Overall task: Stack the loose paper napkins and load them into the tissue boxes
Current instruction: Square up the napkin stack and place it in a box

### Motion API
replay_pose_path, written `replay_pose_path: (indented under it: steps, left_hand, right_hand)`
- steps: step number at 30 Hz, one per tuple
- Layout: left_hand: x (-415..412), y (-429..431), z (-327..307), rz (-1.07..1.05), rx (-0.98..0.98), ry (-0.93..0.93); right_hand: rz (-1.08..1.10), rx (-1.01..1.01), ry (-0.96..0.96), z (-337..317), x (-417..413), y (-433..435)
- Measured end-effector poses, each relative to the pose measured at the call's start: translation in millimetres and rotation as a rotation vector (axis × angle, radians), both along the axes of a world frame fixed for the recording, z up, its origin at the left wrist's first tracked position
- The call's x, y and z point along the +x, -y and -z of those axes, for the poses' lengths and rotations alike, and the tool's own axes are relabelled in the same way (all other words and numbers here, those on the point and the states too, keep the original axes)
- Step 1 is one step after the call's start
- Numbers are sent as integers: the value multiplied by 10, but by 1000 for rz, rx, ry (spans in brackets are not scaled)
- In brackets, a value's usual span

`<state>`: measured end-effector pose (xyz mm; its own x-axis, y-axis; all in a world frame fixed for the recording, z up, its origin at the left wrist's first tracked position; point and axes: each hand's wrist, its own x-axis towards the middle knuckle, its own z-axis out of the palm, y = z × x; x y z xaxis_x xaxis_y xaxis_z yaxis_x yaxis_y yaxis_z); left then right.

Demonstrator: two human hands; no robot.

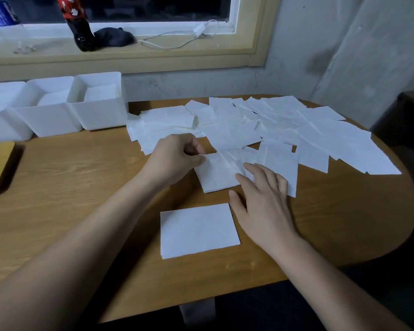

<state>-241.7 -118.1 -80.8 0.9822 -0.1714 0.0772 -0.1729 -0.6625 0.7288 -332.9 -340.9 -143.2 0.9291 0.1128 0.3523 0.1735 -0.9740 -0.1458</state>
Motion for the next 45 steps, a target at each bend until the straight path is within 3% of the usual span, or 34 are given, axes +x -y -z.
replay_pose_path:
  steps: [5, 14, 17, 22, 26, 30, 37, 41, 45]
  left_hand:
    - [-9, -162, -117, -43, -27, 84]
    - [-34, -382, -326, -86, -232, -67]
    - [-30, -512, -259, -122, -143, -82]
    - [-68, -744, -62, -124, 168, -8]
    - [-144, -725, -6, 31, 290, 179]
    - [-257, -620, 37, 273, 428, 184]
    - [-284, -519, 69, 331, 613, 334]
    - [-264, -499, 55, 320, 609, 322]
    - [-224, -600, -13, 274, 415, 221]
  right_hand:
    - [16, 14, 14, 25, 16, 7]
    - [-224, 22, 24, -143, 273, -100]
    - [-292, -14, 7, -140, 403, -121]
    - [-400, -67, 66, -91, 503, -152]
    - [-429, -66, 67, -99, 518, -139]
    - [-435, -47, 37, -109, 527, -114]
    - [-447, -34, -3, -154, 547, -100]
    - [-440, 14, -69, -182, 556, -130]
    - [-428, 150, -71, -220, 556, -161]
